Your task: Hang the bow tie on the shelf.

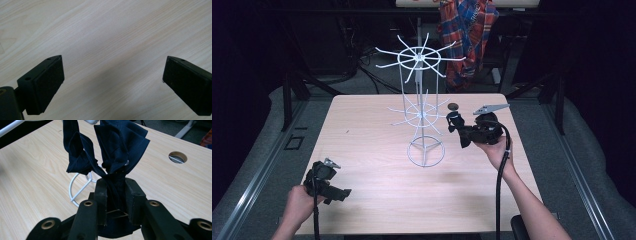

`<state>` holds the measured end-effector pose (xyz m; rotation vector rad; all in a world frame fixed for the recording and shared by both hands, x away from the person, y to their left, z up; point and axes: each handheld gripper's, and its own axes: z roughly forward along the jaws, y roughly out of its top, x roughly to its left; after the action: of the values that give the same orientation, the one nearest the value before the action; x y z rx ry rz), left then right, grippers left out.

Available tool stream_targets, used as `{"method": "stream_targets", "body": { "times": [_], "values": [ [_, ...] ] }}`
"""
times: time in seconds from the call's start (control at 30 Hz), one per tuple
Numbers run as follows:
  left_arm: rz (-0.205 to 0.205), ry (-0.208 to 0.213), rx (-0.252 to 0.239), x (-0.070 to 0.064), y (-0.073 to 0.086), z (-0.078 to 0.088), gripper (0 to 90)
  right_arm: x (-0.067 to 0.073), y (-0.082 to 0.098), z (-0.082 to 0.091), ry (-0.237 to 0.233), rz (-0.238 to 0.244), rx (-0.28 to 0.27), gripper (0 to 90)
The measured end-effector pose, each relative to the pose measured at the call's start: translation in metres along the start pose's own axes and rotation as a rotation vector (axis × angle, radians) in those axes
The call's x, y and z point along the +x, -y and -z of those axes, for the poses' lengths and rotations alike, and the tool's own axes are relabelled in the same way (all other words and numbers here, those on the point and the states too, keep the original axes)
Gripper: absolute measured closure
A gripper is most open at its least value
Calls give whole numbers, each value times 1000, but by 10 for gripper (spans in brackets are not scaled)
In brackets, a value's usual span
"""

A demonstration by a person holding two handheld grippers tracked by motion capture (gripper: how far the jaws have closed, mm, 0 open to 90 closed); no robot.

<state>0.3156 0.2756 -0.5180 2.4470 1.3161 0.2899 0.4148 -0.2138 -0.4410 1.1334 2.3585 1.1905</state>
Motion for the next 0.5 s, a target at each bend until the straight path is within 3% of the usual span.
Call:
{"method": "stream_targets", "body": {
  "times": [0.5],
  "values": [
    [17, -9, 0, 2, 7, 3, 37, 5, -4, -10, -12, 14, 17, 734]
  ]
}}
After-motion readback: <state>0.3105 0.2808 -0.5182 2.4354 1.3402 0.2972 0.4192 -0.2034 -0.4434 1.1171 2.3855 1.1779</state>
